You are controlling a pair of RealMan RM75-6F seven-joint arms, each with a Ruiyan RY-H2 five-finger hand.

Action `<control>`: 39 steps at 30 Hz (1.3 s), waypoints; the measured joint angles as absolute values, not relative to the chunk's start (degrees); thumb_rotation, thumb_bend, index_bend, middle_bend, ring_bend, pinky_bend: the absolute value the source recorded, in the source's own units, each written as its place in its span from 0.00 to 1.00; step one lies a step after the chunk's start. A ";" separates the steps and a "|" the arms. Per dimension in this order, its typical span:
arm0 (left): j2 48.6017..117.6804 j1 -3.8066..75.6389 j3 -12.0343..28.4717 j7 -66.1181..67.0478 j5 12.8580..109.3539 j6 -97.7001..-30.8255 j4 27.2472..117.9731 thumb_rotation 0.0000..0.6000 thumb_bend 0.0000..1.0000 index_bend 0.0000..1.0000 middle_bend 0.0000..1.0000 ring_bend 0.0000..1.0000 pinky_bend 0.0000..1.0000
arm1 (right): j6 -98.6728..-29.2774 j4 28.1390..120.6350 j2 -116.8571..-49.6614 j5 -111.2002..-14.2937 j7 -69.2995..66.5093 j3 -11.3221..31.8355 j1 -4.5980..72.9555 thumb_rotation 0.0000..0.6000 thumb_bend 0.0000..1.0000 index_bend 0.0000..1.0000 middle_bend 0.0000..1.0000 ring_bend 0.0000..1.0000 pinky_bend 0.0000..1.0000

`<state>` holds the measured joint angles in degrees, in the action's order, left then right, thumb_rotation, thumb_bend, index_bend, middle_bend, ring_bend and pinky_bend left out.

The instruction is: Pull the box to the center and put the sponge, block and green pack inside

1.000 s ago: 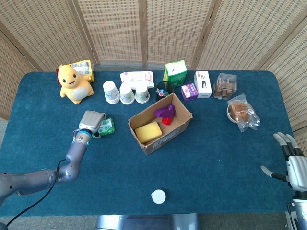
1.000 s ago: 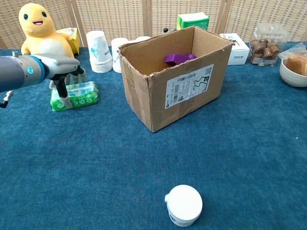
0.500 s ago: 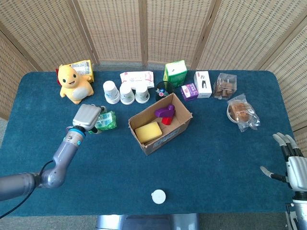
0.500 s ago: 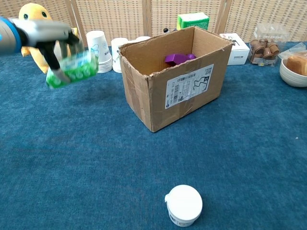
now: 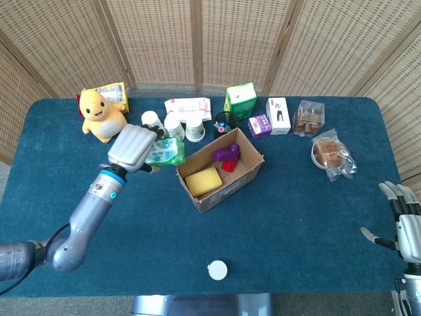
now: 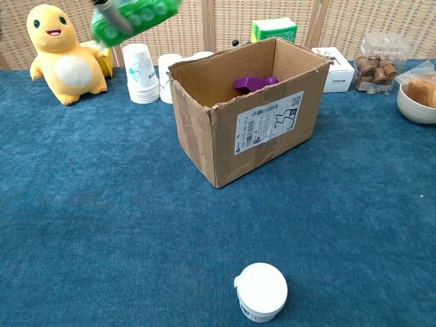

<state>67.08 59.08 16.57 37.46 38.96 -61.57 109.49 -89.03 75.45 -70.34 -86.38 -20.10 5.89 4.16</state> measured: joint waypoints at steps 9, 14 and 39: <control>74.09 66.86 18.70 45.07 29.53 -64.54 107.84 1.00 0.16 0.41 0.49 0.40 0.60 | -89.61 74.81 -70.37 -85.81 -20.39 6.53 3.91 1.00 0.00 0.10 0.00 0.00 0.06; 78.19 69.57 18.69 46.90 27.52 -64.98 104.54 1.00 0.15 0.40 0.48 0.40 0.60 | -89.67 74.86 -70.29 -85.56 -21.02 6.72 3.79 1.00 0.00 0.10 0.00 0.00 0.06; 85.53 72.84 18.93 43.46 28.77 -62.68 98.32 1.00 0.11 0.03 0.00 0.00 0.29 | -89.28 74.62 -69.93 -85.89 -22.47 6.68 3.78 1.00 0.00 0.10 0.00 0.00 0.06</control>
